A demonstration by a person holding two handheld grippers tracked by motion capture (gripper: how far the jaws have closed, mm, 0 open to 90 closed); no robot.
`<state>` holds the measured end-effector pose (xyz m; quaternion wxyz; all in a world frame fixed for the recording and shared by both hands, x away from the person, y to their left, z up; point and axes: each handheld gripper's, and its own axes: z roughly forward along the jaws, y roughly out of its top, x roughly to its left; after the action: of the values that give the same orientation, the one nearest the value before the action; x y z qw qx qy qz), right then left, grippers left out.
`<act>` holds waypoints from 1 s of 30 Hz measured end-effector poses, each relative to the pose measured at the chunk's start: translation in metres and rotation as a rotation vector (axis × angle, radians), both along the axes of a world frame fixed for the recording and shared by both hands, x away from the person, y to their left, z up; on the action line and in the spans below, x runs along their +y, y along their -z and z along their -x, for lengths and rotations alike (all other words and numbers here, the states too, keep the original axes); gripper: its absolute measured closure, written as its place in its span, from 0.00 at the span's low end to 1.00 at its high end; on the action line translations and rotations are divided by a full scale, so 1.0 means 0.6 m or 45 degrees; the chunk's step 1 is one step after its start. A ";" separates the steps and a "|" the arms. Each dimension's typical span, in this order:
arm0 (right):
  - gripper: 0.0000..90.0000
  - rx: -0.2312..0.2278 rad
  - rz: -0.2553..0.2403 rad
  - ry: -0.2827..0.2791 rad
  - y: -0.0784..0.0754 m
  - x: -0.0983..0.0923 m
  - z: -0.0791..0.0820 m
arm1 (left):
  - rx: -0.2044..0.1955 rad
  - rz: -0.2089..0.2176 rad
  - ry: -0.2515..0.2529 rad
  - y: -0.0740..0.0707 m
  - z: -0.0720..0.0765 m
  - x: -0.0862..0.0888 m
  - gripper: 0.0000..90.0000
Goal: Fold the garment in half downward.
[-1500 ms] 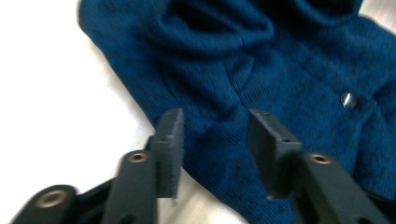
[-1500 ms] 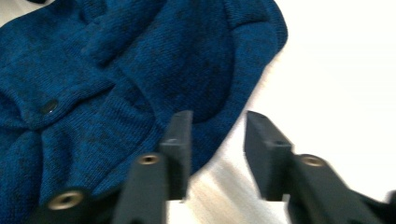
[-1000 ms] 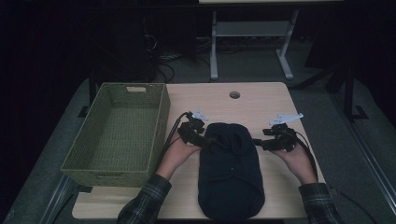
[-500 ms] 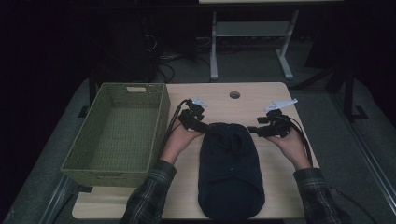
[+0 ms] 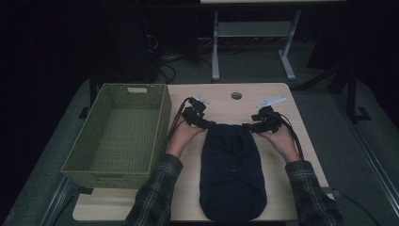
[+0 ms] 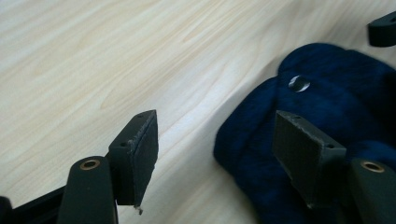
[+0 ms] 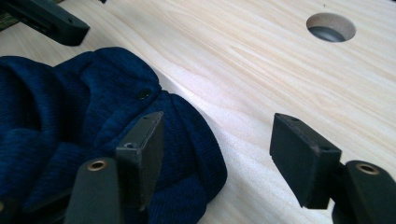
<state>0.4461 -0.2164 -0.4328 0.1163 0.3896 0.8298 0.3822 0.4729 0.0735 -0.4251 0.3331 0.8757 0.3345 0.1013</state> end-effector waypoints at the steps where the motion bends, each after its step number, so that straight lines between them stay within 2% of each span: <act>1: 0.39 0.003 0.000 0.002 0.002 0.000 -0.001 | 0.012 0.000 -0.003 0.005 -0.002 0.000 0.35; 5: 0.39 0.013 -0.002 0.014 0.010 -0.001 -0.005 | 0.047 -0.019 0.001 0.023 -0.006 -0.003 0.35; 8: 0.39 0.014 0.004 0.024 0.012 -0.005 -0.008 | 0.049 -0.038 -0.011 0.032 -0.008 -0.006 0.35; 12: 0.39 0.037 0.005 0.036 0.020 -0.012 -0.012 | 0.070 -0.094 0.008 0.047 -0.010 -0.011 0.35; 18: 0.39 0.074 0.032 0.033 0.038 -0.013 -0.017 | 0.074 -0.094 0.014 0.052 -0.010 -0.012 0.35; 23: 0.40 0.100 0.062 0.030 0.051 -0.010 -0.019 | 0.095 -0.068 0.008 0.056 -0.013 -0.009 0.36; 28: 0.50 0.087 0.082 -0.008 0.055 0.000 -0.014 | 0.092 -0.066 0.023 0.056 -0.011 -0.010 0.39; 30: 0.55 0.083 0.073 -0.006 0.056 0.002 -0.010 | 0.089 -0.072 0.044 0.055 -0.009 -0.009 0.45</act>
<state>0.4521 -0.2152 -0.4663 0.0997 0.3965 0.8447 0.3456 0.4784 0.0679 -0.4580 0.2981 0.8934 0.3278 0.0743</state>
